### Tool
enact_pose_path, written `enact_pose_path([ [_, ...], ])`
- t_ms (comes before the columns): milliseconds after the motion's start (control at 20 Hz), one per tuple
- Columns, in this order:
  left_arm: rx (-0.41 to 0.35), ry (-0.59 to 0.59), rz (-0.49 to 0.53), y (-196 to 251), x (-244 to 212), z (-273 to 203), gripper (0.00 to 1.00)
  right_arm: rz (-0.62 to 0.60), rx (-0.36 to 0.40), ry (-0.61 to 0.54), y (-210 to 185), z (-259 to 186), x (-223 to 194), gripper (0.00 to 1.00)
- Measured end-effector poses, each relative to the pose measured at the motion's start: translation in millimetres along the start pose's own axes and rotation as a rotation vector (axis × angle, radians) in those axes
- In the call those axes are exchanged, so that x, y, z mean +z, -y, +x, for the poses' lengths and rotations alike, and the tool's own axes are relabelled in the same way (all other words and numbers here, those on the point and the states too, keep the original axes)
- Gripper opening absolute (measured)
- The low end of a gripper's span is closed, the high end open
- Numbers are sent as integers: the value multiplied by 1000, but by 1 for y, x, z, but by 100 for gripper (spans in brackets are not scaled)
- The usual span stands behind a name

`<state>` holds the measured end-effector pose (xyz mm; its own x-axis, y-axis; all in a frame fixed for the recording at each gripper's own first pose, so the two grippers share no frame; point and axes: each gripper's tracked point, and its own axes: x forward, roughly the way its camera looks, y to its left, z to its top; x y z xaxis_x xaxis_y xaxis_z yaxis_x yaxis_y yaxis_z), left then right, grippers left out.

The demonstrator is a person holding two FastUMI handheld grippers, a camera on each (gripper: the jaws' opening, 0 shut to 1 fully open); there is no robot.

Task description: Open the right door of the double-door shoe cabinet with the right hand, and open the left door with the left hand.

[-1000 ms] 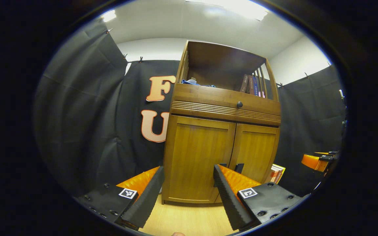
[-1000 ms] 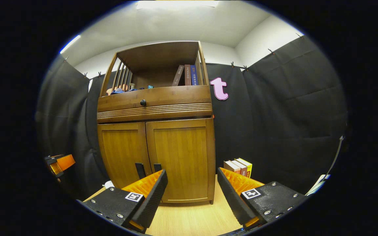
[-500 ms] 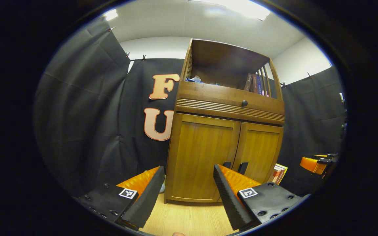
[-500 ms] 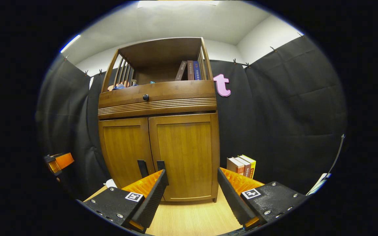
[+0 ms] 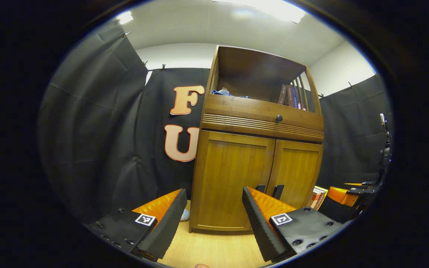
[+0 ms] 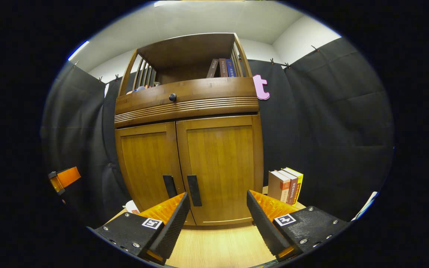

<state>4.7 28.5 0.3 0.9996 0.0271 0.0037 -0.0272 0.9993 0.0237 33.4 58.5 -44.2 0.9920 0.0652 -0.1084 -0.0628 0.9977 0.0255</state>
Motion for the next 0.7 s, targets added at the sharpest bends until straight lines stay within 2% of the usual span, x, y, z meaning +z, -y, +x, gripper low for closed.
enact_pose_path([
  [50, 5, -2, 0, -2, 0, 0, 97, -1, 6, -5, -5, 5, -2, 94],
  [150, 13, -8, -2, -7, -3, -1, 94, -4, 22, -10, -14, 16, -5, 94],
  [350, 33, -18, 7, -18, -6, -3, 99, -13, 53, -14, -31, 37, -13, 94],
  [400, 39, -18, 5, -20, -7, -5, 96, -16, 62, -16, -35, 43, -15, 93],
  [450, 48, -14, 0, -24, -6, -5, 94, -14, 72, -18, -39, 50, -19, 86],
  [500, 60, -7, -3, -29, -4, -6, 96, -8, 79, -19, -43, 58, -23, 86],
  [600, 75, -8, -1, -36, -6, -7, 96, -2, 82, -28, -44, 73, -30, 100],
  [700, 87, -12, -1, -41, -6, -9, 97, -3, 77, -13, -46, 91, -28, 86],
])
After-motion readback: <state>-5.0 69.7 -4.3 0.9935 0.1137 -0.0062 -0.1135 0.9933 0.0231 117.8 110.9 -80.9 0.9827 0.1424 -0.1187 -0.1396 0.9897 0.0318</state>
